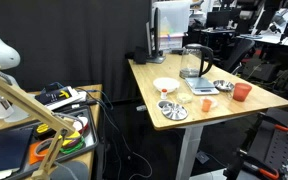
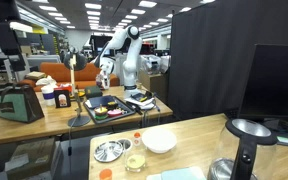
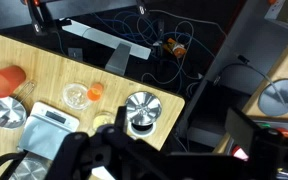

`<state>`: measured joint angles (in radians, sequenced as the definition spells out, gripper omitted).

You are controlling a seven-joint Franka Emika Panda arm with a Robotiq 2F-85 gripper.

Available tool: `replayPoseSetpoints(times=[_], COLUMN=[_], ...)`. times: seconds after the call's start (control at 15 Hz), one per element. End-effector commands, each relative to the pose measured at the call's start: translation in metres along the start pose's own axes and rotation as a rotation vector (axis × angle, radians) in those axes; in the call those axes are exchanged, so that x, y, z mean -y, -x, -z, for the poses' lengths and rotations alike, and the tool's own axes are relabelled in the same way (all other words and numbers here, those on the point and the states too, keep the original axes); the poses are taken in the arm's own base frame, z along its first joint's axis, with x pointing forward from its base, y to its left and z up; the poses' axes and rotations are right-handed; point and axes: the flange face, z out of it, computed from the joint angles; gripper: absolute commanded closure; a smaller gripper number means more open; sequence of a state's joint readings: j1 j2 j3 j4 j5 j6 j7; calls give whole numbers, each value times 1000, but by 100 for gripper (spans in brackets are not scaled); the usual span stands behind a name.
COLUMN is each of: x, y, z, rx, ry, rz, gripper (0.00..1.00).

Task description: Pick up the lid from the table and put it on the frying pan

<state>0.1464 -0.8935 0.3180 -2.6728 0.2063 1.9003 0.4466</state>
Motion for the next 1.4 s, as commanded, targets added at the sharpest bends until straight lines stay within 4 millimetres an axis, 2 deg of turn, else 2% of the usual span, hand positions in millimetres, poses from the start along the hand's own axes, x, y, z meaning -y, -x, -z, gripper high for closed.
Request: replayPoseSetpoints(times=[0.0,0.27,0.4,0.6,0.8,0.87,1.0,1.33], x=[0,14,25,40,45,39,40,40], y=[0,-15,-29,-53,-69,-57,-61,-58], z=[1,-10,-22,-47,-70,-67,-74,-67], rx=[1,4,7,19,38,32,52,32], ry=[0,5,2,15,41,25,29,25], rz=[0,12,20,30,27,37,37,40], gripper=[0,0,0,0,0,0,0,0])
